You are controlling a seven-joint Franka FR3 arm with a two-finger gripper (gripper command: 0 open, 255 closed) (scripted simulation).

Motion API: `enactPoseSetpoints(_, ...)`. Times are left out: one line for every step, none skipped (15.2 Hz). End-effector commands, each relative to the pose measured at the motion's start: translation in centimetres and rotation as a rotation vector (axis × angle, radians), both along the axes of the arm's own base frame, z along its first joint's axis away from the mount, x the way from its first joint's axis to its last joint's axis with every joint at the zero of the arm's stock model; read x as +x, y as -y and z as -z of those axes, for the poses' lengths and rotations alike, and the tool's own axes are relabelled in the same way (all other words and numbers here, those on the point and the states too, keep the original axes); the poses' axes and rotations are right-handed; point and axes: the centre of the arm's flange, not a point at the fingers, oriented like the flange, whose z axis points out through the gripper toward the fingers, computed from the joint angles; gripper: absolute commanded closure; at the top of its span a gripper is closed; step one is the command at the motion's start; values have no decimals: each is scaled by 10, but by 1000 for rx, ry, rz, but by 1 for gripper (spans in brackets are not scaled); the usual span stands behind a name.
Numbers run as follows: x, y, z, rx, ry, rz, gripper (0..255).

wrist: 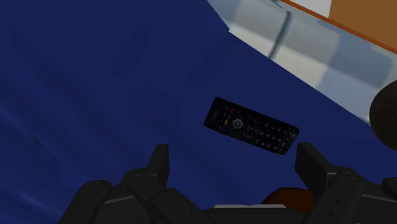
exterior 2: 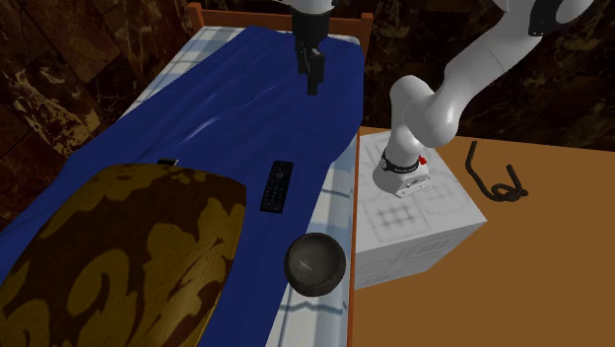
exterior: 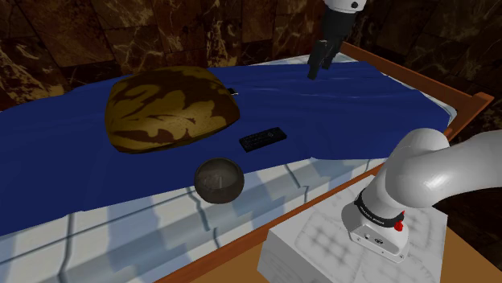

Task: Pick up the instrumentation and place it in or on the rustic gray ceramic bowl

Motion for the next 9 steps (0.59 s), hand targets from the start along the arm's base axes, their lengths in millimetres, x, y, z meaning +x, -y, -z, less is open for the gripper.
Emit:
enactPoseSetpoints(0, 0, 0, 0, 0, 0, 0)
enactPoseSetpoints(8, -2, 11, -4, -4, -47, 0)
enactPoseSetpoints(16, -4, 22, -8, -8, -94, 0)
enactPoseSetpoints(24, -6, 32, -12, -12, -141, 0)
enactPoseSetpoints(32, -9, 43, -16, -16, -188, 0)
enactPoseSetpoints(39, -12, 54, -20, -19, -235, 0)
enactPoseSetpoints(47, -15, 65, -23, -23, -282, 0)
enactPoseSetpoints(54, -19, 76, -27, -27, -329, 0)
enactPoseSetpoints(61, -23, 87, -31, -31, -376, 0)
